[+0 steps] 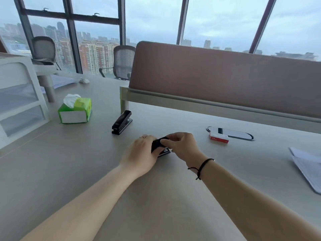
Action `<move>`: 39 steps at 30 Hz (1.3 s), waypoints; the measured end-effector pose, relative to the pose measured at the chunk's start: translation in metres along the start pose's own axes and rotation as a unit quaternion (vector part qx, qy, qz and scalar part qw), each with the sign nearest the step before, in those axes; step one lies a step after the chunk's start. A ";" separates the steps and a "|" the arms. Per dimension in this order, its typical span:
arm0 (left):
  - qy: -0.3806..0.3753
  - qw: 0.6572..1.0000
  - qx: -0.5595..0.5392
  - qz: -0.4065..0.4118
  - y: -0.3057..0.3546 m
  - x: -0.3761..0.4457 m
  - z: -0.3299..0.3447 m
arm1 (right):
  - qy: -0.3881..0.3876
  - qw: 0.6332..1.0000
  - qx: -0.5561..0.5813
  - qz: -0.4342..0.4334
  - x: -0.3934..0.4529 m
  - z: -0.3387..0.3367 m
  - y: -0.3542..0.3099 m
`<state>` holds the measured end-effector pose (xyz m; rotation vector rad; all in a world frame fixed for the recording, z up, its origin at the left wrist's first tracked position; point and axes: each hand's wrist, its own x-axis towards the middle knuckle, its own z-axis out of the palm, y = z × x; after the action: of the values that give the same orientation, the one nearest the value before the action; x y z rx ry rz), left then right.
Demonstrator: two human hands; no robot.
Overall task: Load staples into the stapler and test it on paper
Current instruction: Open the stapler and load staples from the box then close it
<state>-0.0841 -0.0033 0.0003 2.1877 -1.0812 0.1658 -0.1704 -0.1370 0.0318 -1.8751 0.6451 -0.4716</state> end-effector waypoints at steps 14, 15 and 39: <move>-0.150 0.968 -0.089 0.182 0.154 -0.123 0.020 | 0.024 0.999 -0.041 -0.009 -0.213 -0.153 0.059; -0.161 0.965 -0.093 0.185 0.159 -0.130 0.021 | 0.013 0.999 -0.048 -0.012 -0.221 -0.157 0.063; -0.106 0.920 -0.365 0.097 0.195 -0.174 -0.010 | -0.035 0.995 -0.075 -0.057 -0.267 -0.173 0.088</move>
<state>-0.3394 0.0349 0.0412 1.4435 -1.2281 -0.3494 -0.4991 -0.1201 0.0079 -2.0697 0.5419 -0.4385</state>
